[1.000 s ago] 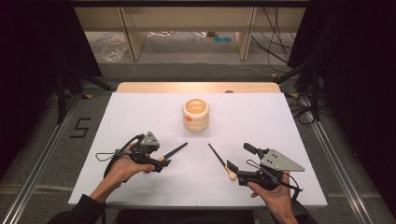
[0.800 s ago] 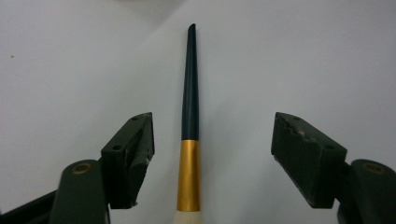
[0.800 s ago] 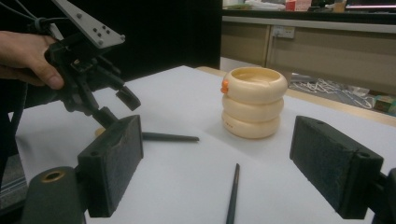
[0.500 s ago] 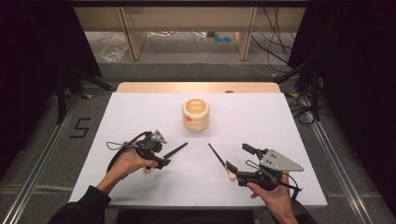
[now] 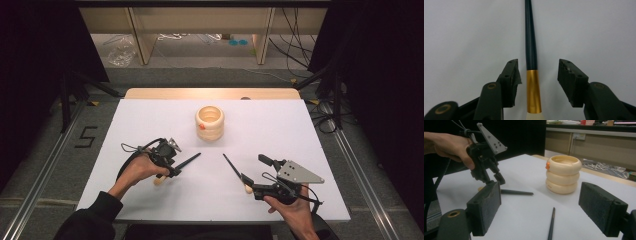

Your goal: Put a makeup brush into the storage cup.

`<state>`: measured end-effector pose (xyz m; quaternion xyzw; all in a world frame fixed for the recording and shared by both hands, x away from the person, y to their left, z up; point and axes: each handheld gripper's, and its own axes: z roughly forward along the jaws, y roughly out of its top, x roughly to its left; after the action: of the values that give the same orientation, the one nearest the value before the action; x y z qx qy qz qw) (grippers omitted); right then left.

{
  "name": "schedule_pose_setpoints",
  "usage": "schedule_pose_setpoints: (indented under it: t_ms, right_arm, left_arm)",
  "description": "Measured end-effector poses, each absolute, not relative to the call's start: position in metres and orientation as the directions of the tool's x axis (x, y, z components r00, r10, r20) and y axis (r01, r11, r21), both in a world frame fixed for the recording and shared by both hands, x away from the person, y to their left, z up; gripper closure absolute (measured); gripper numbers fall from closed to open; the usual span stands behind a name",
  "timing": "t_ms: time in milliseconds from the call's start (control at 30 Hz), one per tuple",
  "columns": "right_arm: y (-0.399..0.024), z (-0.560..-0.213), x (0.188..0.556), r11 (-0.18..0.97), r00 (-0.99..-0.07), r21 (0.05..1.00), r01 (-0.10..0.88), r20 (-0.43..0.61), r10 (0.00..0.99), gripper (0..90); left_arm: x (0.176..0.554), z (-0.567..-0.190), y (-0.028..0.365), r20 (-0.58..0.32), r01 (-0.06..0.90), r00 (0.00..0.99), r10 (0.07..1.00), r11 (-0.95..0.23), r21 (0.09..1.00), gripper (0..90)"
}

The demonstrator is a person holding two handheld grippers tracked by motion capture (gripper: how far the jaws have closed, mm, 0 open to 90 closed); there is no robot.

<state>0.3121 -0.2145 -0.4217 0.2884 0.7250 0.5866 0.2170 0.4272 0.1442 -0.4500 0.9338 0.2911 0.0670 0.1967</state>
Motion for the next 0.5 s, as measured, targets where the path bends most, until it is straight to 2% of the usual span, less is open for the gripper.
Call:
schedule_pose_setpoints:
  t_ms: [333,500]
  right_arm:
    - [-0.2133,-0.4225,0.3127,0.142,-0.743,0.977,0.161,0.026,0.669,19.4]
    - [-0.2131,-0.4225,0.3123,0.142,-0.743,0.976,0.167,0.03,0.668,19.5]
  left_arm:
    - [0.431,-0.4538,0.1392,-0.005,0.501,0.846,0.533,-0.791,0.352,62.1]
    - [0.4341,-0.456,0.1377,-0.011,0.506,0.843,0.538,-0.787,0.354,66.4]
